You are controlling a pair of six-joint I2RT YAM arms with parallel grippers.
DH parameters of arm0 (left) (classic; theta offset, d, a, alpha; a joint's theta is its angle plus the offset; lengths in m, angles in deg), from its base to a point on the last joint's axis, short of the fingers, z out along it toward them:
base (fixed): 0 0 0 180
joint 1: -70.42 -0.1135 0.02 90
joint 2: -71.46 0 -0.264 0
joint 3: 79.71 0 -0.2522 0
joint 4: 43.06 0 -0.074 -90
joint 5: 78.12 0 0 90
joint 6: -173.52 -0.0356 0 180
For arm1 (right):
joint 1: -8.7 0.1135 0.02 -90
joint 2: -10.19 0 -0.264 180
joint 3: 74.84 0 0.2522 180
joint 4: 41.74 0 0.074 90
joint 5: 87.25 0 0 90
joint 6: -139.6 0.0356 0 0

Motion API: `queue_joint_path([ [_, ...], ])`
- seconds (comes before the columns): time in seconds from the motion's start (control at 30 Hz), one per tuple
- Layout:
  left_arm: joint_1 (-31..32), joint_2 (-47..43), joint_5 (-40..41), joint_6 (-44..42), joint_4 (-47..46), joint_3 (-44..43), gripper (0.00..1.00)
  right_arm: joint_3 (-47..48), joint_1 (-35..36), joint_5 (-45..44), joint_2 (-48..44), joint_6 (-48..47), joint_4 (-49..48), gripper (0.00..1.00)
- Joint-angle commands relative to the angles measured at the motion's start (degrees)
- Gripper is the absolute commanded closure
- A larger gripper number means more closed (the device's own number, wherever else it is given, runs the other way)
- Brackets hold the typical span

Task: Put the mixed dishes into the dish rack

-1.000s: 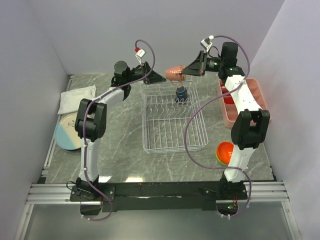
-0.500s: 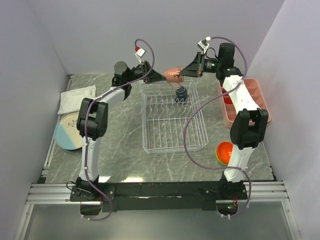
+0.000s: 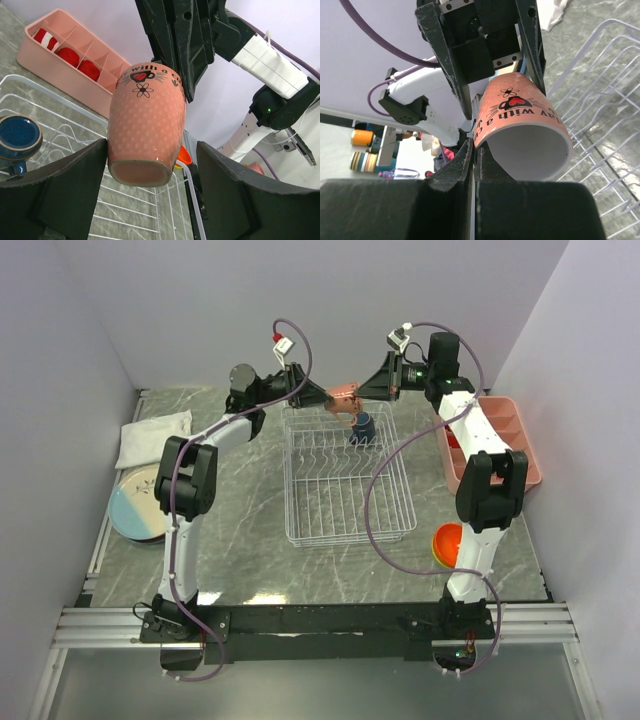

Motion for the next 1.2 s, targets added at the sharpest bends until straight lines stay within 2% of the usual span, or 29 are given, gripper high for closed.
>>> queue_joint_path([
  [0.0,1.49,-1.99,-2.55,0.74,-4.34,-2.58,0.23,2.76,0.76,2.02,0.13,2.03,-4.80,1.00],
  [0.23,1.67,-1.90,-2.46,0.30,-3.81,-2.58,0.27,2.24,0.85,1.93,-0.22,2.47,-5.59,1.00],
  [0.43,2.02,-1.82,-2.82,-0.22,-3.20,-2.58,0.35,1.36,1.55,1.84,-0.13,2.83,-6.29,1.00],
  [0.5,2.19,-1.82,-3.17,-0.49,-2.76,-2.66,0.50,1.27,1.64,1.41,-0.04,2.74,-6.38,1.00],
  [0.53,2.20,-1.81,-3.26,-0.66,-2.76,-2.75,0.56,1.27,1.64,0.97,-0.04,2.30,-5.77,0.96],
  [0.57,2.20,-1.99,-3.34,-0.58,-2.85,-2.75,0.68,1.27,1.82,0.62,0.05,1.87,-5.16,0.91],
  [0.63,2.20,-2.08,-3.26,-1.10,-2.06,-2.75,0.83,1.44,1.73,0.52,0.31,0.64,-4.10,0.82],
  [0.67,2.20,-2.25,-3.26,-1.19,-1.71,-2.67,0.98,1.44,1.56,0.35,0.22,0.02,-3.57,0.77],
  [0.7,2.02,-2.43,-3.26,-1.28,-0.92,-2.49,0.99,1.44,1.55,-0.26,0.22,-0.77,-2.61,0.67],
  [0.87,1.67,-3.04,-3.17,-1.81,-0.03,-1.70,0.99,1.09,1.47,-1.67,0.66,-2.97,-0.14,0.67],
  [1.0,1.23,-3.40,-2.47,-2.94,2.68,-1.79,0.99,1.18,1.12,-2.02,1.01,-4.46,1.96,0.49],
  [1.07,0.79,-3.49,-2.03,-5.05,8.28,-2.40,0.99,1.00,0.59,-2.11,0.66,-4.90,2.05,0.47],
  [1.1,0.44,-3.57,-2.20,-5.93,10.14,-2.75,0.99,1.61,-0.20,-2.63,0.40,-5.60,2.93,0.39],
  [1.13,0.18,-3.40,-2.20,-7.85,12.25,-3.54,0.99,1.97,-0.55,-3.51,0.22,-7.79,5.63,0.26],
  [1.17,-0.17,-3.31,-2.11,-8.57,14.62,-3.54,0.99,2.32,-0.99,-4.21,0.14,-8.94,6.88,0.24],
])
